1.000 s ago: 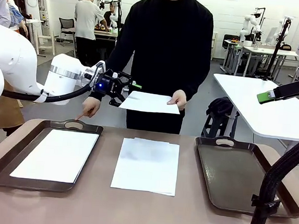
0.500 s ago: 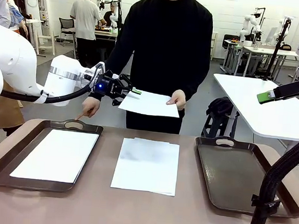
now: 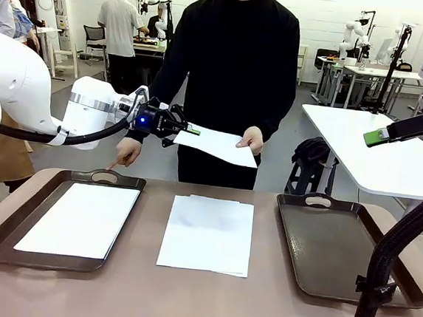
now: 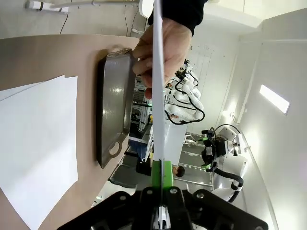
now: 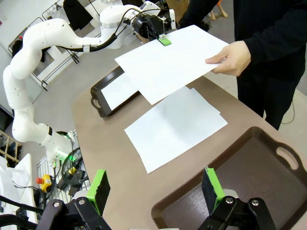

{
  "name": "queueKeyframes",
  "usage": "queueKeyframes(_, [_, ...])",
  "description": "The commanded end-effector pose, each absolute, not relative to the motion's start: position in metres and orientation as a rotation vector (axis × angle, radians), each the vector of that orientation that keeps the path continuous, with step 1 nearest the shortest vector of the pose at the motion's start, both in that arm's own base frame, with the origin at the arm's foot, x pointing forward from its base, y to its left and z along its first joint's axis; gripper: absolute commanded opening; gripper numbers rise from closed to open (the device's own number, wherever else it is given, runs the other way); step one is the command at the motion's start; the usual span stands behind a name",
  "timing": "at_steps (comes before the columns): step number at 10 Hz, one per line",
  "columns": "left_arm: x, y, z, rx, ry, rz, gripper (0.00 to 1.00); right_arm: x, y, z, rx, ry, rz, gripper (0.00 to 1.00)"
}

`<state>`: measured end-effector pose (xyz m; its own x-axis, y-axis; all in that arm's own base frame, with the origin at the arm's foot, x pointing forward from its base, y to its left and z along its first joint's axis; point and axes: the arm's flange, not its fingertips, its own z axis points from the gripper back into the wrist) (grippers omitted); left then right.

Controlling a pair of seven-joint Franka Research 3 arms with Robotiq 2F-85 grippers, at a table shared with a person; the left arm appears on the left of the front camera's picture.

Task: Sort the A4 documents.
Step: Receive the A4 Paper.

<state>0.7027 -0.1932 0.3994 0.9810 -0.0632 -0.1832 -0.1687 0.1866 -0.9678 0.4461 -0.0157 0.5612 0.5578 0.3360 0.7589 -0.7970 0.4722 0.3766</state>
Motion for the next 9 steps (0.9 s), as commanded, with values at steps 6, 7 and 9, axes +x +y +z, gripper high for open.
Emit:
queueKeyframes(6, [0.698, -0.198, 0.402, -1.391, 0.199, 0.075, 0.0, 0.446, -0.015, 0.561, 0.807, -0.666, 0.762, 1.0])
queueKeyframes(7, [0.698, -0.198, 0.402, -1.391, 0.199, 0.075, 0.0, 0.446, -0.015, 0.561, 0.807, -0.666, 0.762, 1.0])
queueKeyframes(9, [0.698, -0.198, 0.402, -1.391, 0.199, 0.075, 0.0, 0.446, -0.015, 0.561, 0.807, -0.666, 0.762, 1.0])
